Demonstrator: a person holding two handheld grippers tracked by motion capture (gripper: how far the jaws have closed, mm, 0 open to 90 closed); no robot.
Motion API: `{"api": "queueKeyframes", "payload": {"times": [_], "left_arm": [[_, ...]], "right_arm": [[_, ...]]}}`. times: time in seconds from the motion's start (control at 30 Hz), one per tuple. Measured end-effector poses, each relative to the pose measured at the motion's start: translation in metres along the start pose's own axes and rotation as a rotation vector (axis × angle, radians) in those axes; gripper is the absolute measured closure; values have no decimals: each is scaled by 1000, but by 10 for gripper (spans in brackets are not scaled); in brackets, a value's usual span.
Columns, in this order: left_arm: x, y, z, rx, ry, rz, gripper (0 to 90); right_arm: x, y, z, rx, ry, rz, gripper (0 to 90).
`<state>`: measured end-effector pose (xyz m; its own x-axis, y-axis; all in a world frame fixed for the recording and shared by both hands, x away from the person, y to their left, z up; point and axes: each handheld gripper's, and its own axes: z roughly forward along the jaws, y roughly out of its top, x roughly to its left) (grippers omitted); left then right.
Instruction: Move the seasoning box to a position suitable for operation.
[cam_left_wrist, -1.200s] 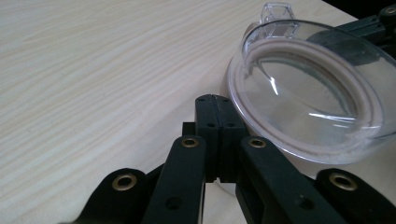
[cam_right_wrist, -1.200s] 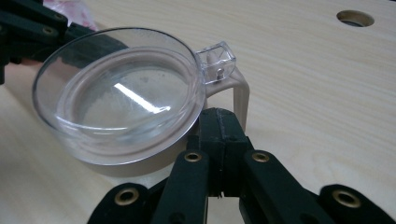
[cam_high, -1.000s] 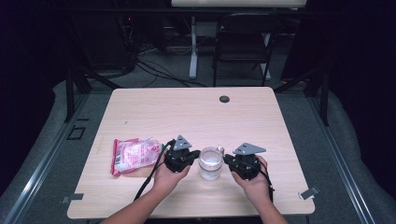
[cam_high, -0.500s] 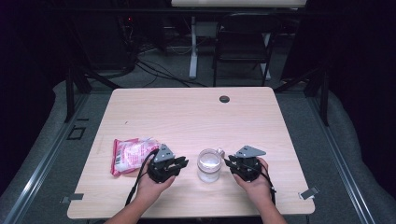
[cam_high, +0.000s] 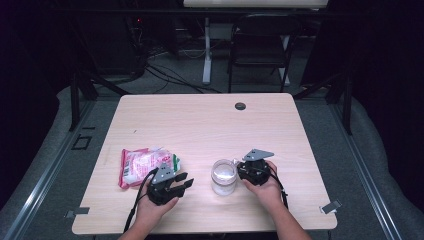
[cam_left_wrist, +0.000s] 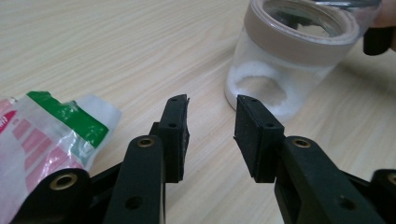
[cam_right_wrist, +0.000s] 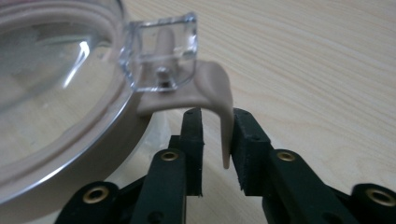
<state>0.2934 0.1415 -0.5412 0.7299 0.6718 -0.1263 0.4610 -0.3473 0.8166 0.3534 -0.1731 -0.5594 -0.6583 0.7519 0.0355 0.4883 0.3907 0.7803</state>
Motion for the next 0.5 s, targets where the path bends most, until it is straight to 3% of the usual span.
{"api": "queueKeyframes", "payload": {"times": [0.1, 0.23, 0.4, 0.5], "left_arm": [[-2, -1, -1, 9, -4, 1, 661], [-5, -2, -1, 7, 11, 31, 645], [-10, 0, 2, 14, -3, 46, 607], [-15, 4, 7, -7, -11, 55, 547]], "right_arm": [[-2, 1, 2, 4, -2, 10, 824], [-2, 2, 3, 9, -13, 6, 840], [6, 3, 2, 30, -72, -11, 861], [14, 0, -2, 35, -123, -10, 865]]}}
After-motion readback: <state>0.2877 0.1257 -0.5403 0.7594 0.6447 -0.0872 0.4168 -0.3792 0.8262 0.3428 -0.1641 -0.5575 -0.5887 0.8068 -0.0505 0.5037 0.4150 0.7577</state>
